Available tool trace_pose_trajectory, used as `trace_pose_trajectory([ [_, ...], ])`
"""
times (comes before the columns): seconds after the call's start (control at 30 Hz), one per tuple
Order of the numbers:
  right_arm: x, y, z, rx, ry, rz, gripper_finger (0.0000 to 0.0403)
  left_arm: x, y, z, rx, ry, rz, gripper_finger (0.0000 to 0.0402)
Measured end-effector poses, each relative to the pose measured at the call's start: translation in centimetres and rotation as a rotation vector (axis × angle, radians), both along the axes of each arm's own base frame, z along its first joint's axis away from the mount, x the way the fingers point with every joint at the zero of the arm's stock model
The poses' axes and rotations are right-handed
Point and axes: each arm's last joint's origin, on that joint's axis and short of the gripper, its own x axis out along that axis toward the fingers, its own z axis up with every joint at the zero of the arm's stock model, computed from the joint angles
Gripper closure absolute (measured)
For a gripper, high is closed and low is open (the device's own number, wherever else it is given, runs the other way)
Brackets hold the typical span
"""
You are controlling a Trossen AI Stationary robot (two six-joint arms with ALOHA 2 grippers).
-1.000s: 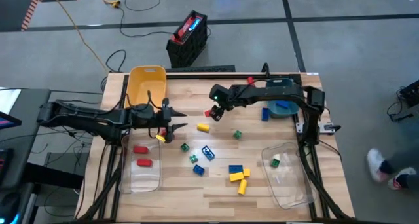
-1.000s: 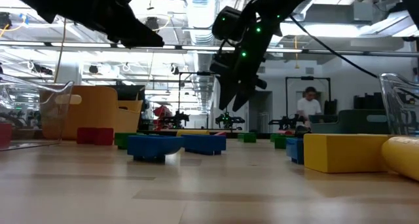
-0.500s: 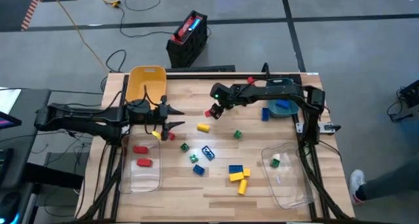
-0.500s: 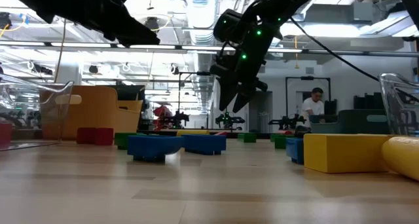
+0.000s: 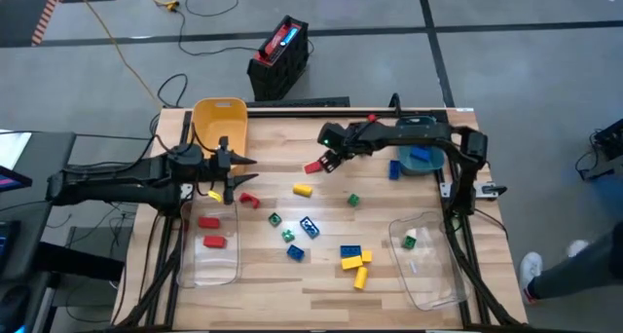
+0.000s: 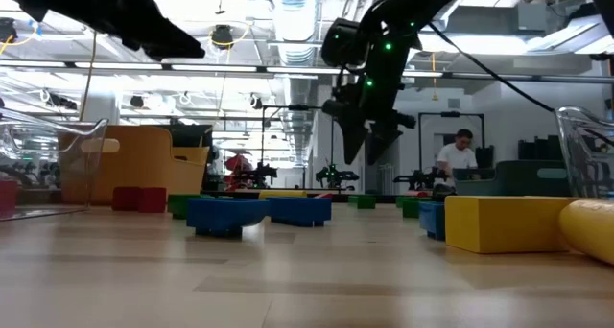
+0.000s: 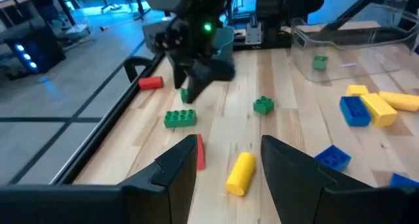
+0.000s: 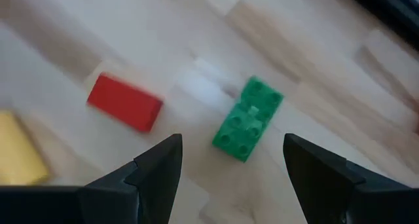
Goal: Sort blocks
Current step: Put the green game piece into the right transparent bin
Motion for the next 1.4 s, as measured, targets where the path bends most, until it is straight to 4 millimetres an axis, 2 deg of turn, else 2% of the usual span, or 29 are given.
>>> trace_pose_trajectory([
  [0.1, -0.1, -0.2, -0.1, -0.014, -0.005, -0.061, 0.0122, 0.0, 0.0, -0.2, -0.007, 0.024, 0.000, 0.0239],
  [0.23, 0.8, 0.5, -2.2, -0.103, 0.021, -0.097, 0.0122, 0.1, 0.0, -0.5, -0.010, 0.047, 0.000, 0.0239],
  [0.37, 2.0, 1.0, -3.8, -0.144, -0.038, -0.109, 0.0122, 0.0, 0.0, -0.9, -0.020, 0.085, -0.001, 0.0239],
  [0.5, 1.4, 0.6, -5.4, -0.122, 0.048, -0.146, 0.0122, -0.1, -0.1, -1.0, -0.027, 0.106, -0.002, 0.0239],
  [0.67, 1.3, -0.3, -5.2, -0.127, 0.025, -0.184, 0.0122, -0.1, -0.2, -1.0, -0.035, 0.104, -0.008, 0.0239],
  [0.87, 1.0, -1.3, -6.1, -0.063, -0.030, -0.179, 0.0122, -0.1, -0.5, -1.2, -0.051, 0.115, -0.021, 0.0239],
  [0.97, 0.3, -1.1, -7.1, -0.033, 0.010, -0.185, 0.0122, -0.1, -0.5, -1.2, -0.055, 0.120, -0.024, 0.0239],
  [1.17, 0.0, -0.9, -7.9, -0.029, -0.014, -0.185, 0.0122, -0.1, -0.5, -1.2, -0.053, 0.120, -0.025, 0.0239],
  [1.27, 0.0, -0.9, -7.9, -0.034, -0.010, -0.170, 0.0135, -0.1, -0.5, -1.1, -0.050, 0.108, -0.026, 0.0239],
  [1.4, 0.0, -0.9, -7.9, -0.036, 0.000, -0.152, 0.0195, 0.0, -0.5, -1.1, -0.036, 0.111, -0.030, 0.0239],
])
